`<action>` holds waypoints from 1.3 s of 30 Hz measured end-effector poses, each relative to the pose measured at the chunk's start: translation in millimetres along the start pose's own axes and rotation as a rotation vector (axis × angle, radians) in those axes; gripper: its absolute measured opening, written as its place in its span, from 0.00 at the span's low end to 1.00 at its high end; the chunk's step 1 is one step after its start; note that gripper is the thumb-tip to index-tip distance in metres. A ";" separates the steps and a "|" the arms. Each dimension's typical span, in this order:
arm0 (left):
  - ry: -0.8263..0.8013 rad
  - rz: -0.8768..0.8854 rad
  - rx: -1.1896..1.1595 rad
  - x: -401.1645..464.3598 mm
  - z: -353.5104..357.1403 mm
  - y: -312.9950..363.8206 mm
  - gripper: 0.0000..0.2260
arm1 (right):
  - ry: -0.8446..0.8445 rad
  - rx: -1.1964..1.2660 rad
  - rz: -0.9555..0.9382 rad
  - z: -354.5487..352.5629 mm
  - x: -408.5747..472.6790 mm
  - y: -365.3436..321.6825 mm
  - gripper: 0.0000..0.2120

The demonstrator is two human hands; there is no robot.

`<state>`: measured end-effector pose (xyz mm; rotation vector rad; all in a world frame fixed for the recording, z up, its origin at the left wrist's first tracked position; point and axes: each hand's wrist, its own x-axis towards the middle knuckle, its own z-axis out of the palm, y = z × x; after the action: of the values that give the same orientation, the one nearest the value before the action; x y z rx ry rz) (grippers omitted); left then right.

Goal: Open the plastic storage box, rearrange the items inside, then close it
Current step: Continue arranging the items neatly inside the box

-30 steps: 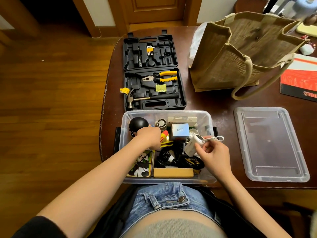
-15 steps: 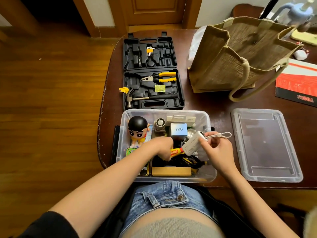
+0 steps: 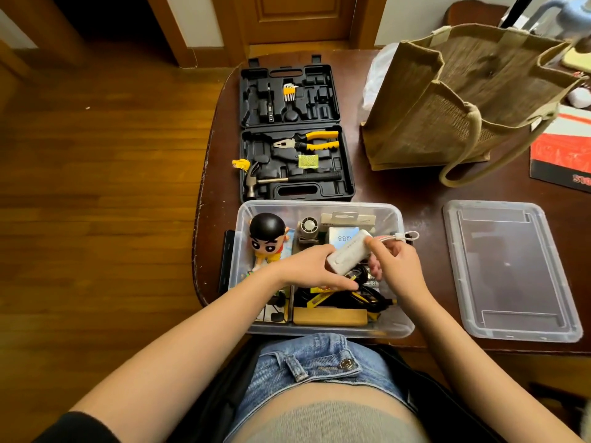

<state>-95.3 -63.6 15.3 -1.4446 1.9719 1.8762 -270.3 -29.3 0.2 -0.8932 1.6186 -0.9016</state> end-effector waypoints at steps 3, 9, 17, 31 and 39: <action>0.079 0.023 -0.107 -1.3 5.4 -4.5 0.11 | -0.038 -0.045 0.009 7.3 0.4 -4.2 0.10; 0.111 0.028 -0.137 -4.8 4.9 -7.5 0.08 | -0.185 -0.182 -0.073 17.8 -9.5 -10.5 0.09; 0.044 0.070 -0.260 -16.2 4.8 -6.8 0.07 | -0.332 0.032 -0.009 25.3 -14.9 -11.1 0.09; -0.016 0.004 -0.204 -20.5 7.8 -15.5 0.07 | -0.314 -0.378 -0.231 37.0 -11.2 -20.2 0.07; 0.362 -0.063 -0.155 -25.4 -17.9 -44.0 0.08 | -0.281 -1.050 -0.544 65.3 10.7 -25.9 0.10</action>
<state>-43.6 -55.8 2.4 -1.9892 1.9214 1.8862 -205.7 -58.2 6.7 -2.1470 1.5802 -0.1608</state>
